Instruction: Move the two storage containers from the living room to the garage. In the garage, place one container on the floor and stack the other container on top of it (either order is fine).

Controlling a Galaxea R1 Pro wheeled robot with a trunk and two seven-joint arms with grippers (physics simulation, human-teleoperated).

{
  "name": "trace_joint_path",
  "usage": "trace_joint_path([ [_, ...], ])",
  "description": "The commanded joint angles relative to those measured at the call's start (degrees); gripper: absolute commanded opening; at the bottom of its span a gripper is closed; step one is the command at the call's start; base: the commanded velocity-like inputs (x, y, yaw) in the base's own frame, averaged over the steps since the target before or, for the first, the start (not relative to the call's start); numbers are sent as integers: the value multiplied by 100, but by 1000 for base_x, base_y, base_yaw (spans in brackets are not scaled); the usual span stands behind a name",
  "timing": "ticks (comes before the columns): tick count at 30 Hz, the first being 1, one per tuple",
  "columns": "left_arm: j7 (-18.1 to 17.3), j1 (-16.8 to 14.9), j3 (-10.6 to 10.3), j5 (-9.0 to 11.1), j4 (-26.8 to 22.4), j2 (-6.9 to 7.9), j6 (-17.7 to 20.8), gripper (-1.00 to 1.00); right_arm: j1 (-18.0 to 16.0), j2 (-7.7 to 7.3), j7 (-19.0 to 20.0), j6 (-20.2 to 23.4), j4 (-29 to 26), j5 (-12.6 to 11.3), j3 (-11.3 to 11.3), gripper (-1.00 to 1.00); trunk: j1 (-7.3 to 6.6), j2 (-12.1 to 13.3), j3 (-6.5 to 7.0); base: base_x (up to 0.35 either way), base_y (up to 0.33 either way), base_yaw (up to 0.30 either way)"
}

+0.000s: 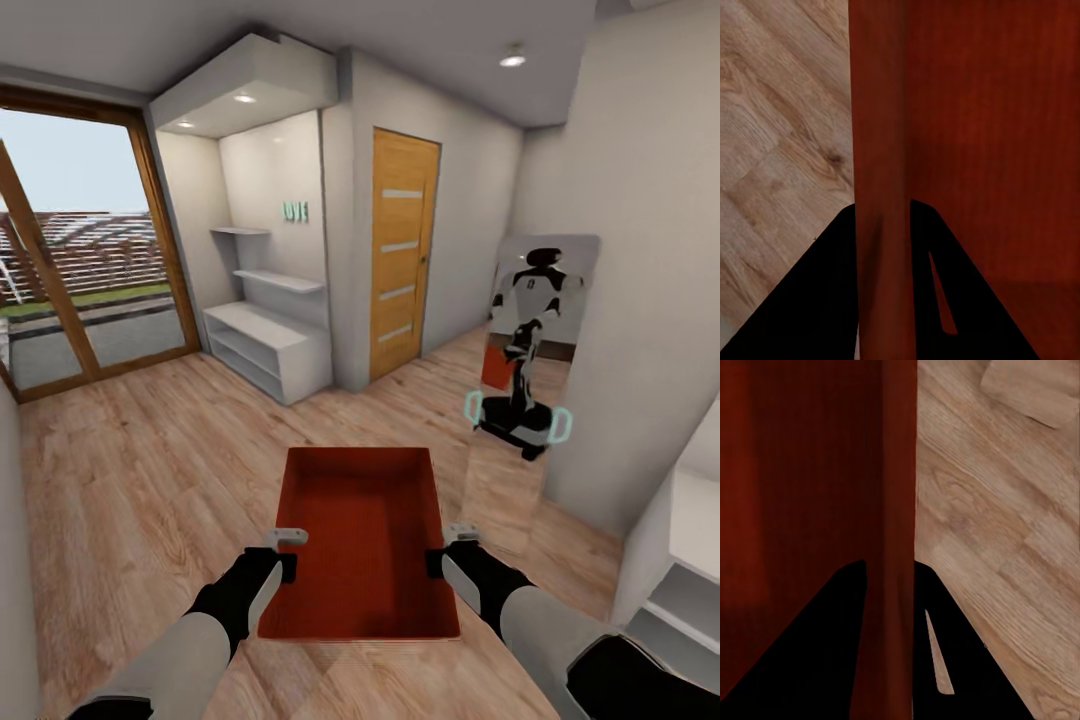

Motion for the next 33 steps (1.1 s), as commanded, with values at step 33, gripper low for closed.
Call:
trace_joint_path([
  [33, 44, -2, -66, -60, 216, 63, 308, -100, -8, -15, -45, 12, -159, -115, 210, -100, 7, -13, -13, 322, 0, 247],
])
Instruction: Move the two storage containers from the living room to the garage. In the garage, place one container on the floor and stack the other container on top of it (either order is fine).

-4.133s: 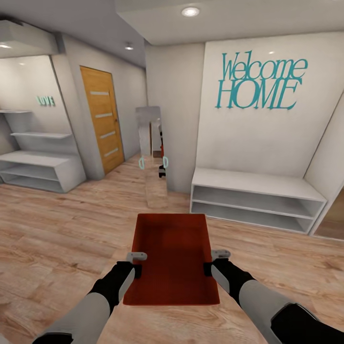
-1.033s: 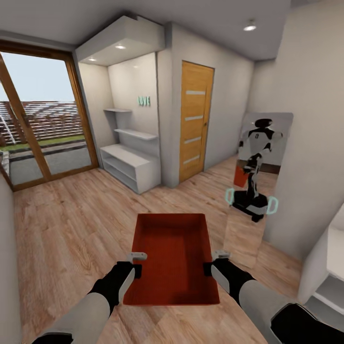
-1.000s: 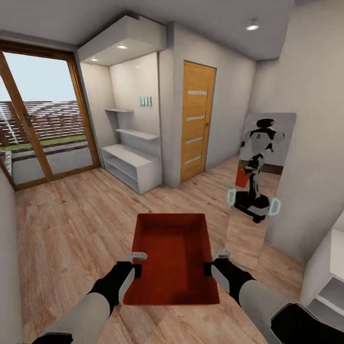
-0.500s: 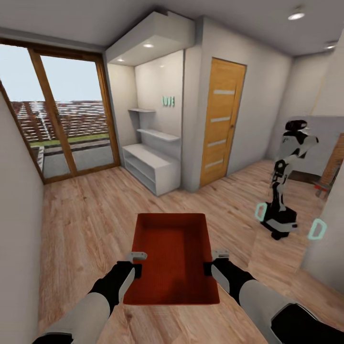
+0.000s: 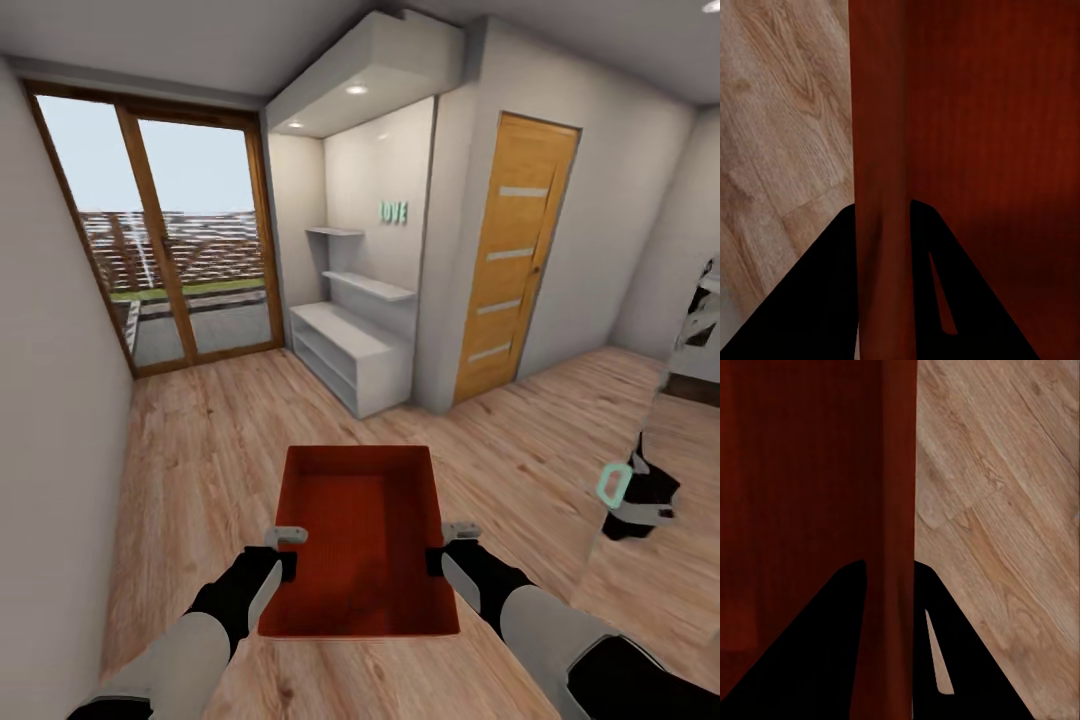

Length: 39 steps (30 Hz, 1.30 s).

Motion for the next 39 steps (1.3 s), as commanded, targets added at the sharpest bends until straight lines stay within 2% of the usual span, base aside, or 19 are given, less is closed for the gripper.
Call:
trace_joint_path([
  [1, 46, -2, -60, -72, 258, 58, 325, -100, -8, -6, -14, 7, -86, -119, 206, -100, 7, -13, -13, 322, 0, 23],
  [39, 46, -2, -60, -72, 258, 58, 325, -100, -8, -6, -14, 7, -86, -121, 212, -100, 7, -13, -13, 322, 0, 1],
])
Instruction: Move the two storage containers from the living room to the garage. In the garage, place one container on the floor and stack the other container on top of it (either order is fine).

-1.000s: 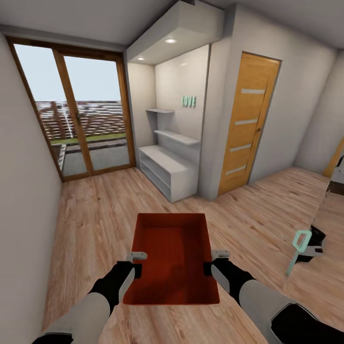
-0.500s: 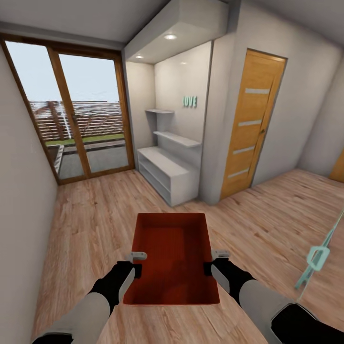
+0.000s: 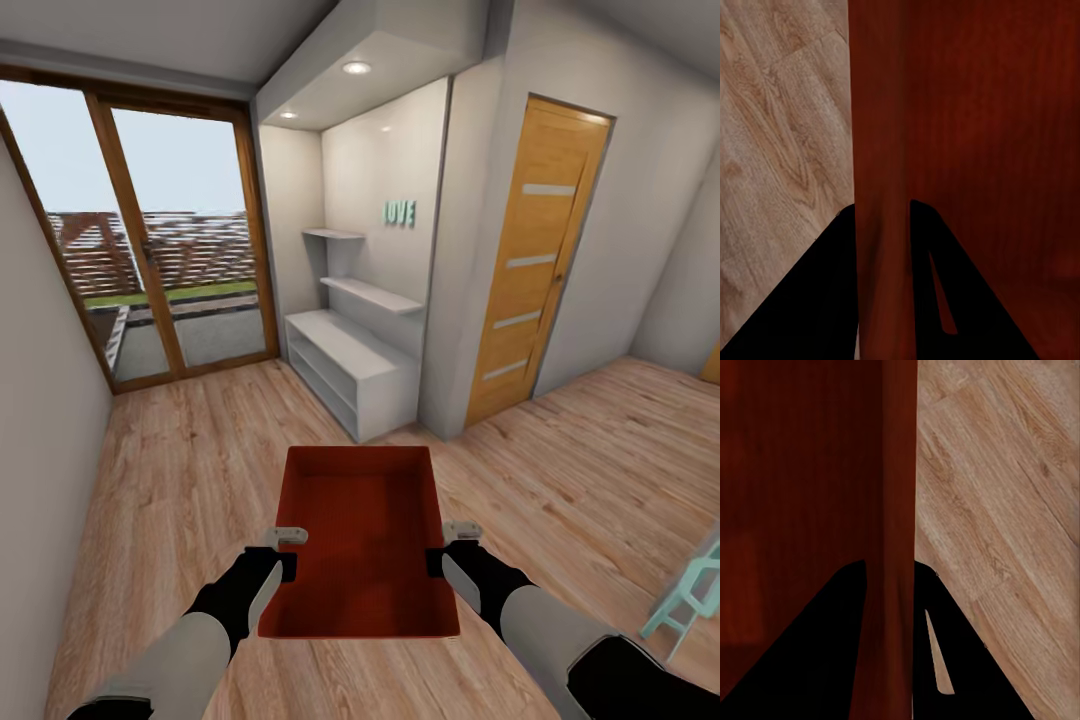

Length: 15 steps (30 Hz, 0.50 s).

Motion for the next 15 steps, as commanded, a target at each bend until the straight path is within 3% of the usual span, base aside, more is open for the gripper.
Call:
trace_joint_path([
  [1, 43, -1, -69, -55, 240, 66, 314, -100, -8, -5, -38, 10, -120, -128, 219, -100, 7, -13, -13, 322, 0, 0],
  [10, 43, -1, -69, -55, 240, 66, 314, -100, -9, -2, -38, 10, -120, -131, 216, -100, 7, -13, -13, 322, 0, -2],
  [15, 43, -1, -69, -55, 240, 66, 314, -100, -8, -1, -42, 10, -120, -130, 211, -100, 7, -13, -13, 322, 0, -139],
])
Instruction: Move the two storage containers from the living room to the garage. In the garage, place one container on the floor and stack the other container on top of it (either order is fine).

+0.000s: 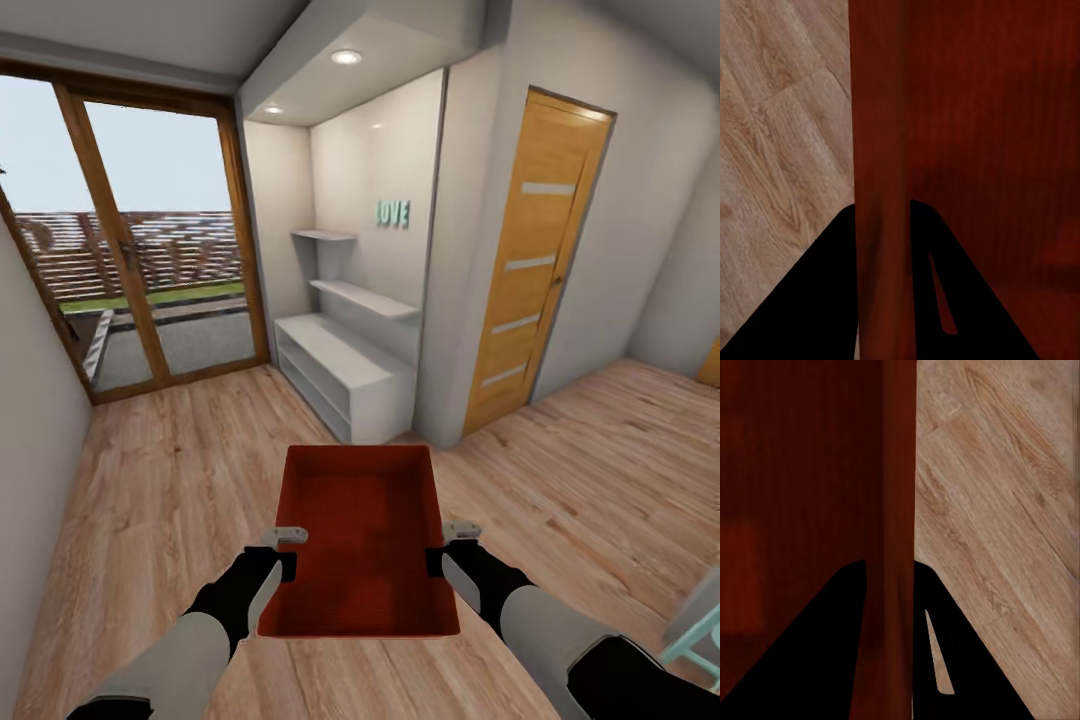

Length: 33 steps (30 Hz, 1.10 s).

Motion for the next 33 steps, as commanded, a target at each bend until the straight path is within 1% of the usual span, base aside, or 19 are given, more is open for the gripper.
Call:
trace_joint_path([
  [1, 46, 0, -55, -79, 251, 55, 323, -100, -10, -6, -11, 5, -92, -112, 202, -100, 7, -13, -13, 322, 0, -223],
  [33, 46, 0, -56, -79, 251, 55, 315, -100, -9, -9, -8, 5, -92, -113, 205, -100, 7, -13, -13, 322, 0, -244],
])
